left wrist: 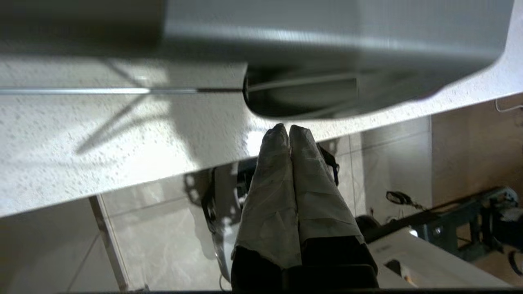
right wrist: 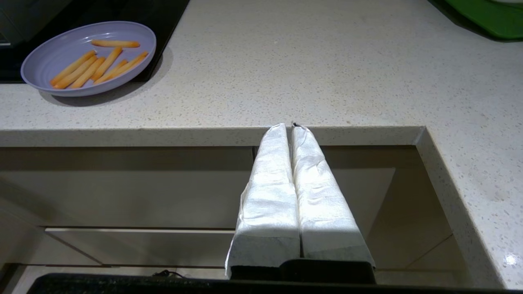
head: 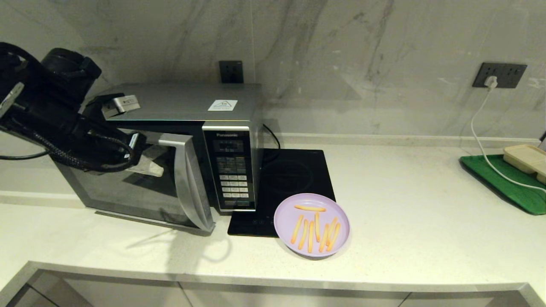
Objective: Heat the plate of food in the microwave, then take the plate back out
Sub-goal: Close the microwave oven
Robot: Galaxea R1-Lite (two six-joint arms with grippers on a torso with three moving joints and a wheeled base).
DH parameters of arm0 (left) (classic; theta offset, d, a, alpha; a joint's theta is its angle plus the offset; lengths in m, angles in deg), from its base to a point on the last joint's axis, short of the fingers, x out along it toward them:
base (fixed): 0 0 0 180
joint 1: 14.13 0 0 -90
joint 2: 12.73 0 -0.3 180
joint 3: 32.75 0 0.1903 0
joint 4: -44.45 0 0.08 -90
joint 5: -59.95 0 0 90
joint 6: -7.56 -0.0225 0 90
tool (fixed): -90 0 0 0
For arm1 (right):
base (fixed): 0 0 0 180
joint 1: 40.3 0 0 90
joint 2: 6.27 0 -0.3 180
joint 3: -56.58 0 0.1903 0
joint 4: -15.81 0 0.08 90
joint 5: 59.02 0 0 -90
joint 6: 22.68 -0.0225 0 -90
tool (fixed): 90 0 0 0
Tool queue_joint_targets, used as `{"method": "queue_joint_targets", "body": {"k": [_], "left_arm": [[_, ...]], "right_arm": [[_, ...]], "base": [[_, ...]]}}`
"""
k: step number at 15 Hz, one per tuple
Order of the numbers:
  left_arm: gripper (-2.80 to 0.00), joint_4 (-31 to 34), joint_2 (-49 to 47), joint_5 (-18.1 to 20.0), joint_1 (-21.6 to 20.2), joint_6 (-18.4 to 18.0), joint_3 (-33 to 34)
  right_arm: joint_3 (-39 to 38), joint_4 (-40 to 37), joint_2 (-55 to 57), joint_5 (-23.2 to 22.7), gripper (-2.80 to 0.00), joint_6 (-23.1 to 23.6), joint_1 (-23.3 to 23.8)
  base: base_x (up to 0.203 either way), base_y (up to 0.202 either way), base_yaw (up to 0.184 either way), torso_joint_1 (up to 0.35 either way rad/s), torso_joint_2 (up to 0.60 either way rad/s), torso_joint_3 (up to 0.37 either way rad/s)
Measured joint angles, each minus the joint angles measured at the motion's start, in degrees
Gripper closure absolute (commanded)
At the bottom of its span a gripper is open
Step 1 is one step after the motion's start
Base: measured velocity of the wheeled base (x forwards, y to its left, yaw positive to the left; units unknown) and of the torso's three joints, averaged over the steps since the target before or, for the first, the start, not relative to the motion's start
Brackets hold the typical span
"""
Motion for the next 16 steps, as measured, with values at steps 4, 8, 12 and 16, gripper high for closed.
{"method": "queue_joint_targets", "body": {"k": [4,8,12,16], "left_arm": [[0.00,-2.6,-1.3,0.0,1.6,0.5,-1.6],[0.00,-7.5,-2.0,-0.9,2.4,0.6,-1.7],[0.00,-13.5,-3.1,-4.8,2.4,0.6,-1.4],[0.00,-16.2,-3.6,-7.2,3.3,0.6,-1.3]], "right_arm": [[0.0,0.0,0.0,0.0,0.00,0.0,0.0],[0.0,0.0,0.0,0.0,0.00,0.0,0.0],[0.0,0.0,0.0,0.0,0.00,0.0,0.0],[0.0,0.0,0.0,0.0,0.00,0.0,0.0]], "base": [[0.000,0.000,0.000,0.000,0.00,0.000],[0.000,0.000,0.000,0.001,0.00,0.010],[0.000,0.000,0.000,0.000,0.00,0.000],[0.000,0.000,0.000,0.000,0.00,0.000]]}}
